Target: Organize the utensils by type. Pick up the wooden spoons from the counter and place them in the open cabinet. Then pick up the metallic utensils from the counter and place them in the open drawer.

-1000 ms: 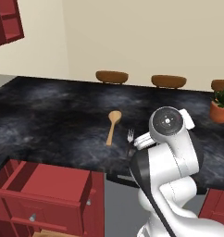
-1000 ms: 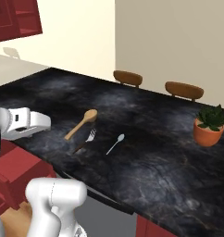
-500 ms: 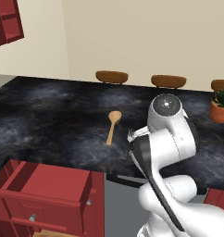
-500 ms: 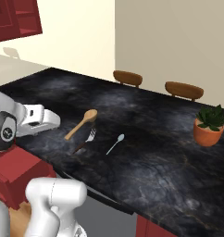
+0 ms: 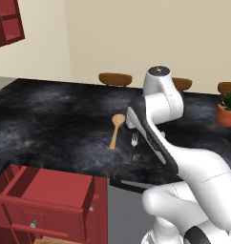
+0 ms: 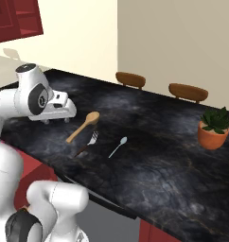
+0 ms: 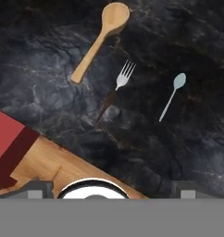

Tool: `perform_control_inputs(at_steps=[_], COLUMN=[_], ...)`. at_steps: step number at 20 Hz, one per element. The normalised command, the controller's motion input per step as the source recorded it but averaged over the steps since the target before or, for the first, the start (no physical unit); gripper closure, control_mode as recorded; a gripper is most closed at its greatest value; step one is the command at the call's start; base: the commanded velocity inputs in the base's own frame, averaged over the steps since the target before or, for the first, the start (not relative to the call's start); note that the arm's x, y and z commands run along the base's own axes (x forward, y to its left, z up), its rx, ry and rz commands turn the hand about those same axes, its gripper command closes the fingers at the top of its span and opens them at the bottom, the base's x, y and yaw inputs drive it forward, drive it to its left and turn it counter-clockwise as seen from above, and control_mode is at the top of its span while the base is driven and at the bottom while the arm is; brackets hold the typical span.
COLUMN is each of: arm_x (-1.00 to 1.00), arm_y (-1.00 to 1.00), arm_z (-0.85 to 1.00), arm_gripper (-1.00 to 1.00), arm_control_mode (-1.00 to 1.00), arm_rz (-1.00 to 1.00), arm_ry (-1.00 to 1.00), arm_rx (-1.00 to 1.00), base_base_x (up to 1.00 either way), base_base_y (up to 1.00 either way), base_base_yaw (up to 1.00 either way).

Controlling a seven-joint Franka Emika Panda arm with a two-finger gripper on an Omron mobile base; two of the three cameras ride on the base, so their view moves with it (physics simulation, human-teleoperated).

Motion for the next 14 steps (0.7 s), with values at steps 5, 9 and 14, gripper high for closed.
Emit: perform_control_inputs(at_steps=[5, 9, 14], arm_x=[0.74, 0.78, 0.74], arm_y=[0.13, 0.19, 0.03], arm_z=[-0.50, -0.61, -0.55], arm_gripper=[-1.00, -1.00, -1.00], arm_control_mode=[-1.00, -1.00, -1.00], arm_rz=[-0.15, -0.35, -0.28], arm_ry=[0.02, 0.02, 0.02], arm_rx=[0.05, 0.00, 0.06], base_base_x=[0.00, 0.00, 0.00], base_base_y=[0.00, 0.00, 0.00], base_base_yaw=[0.00, 0.00, 0.00])
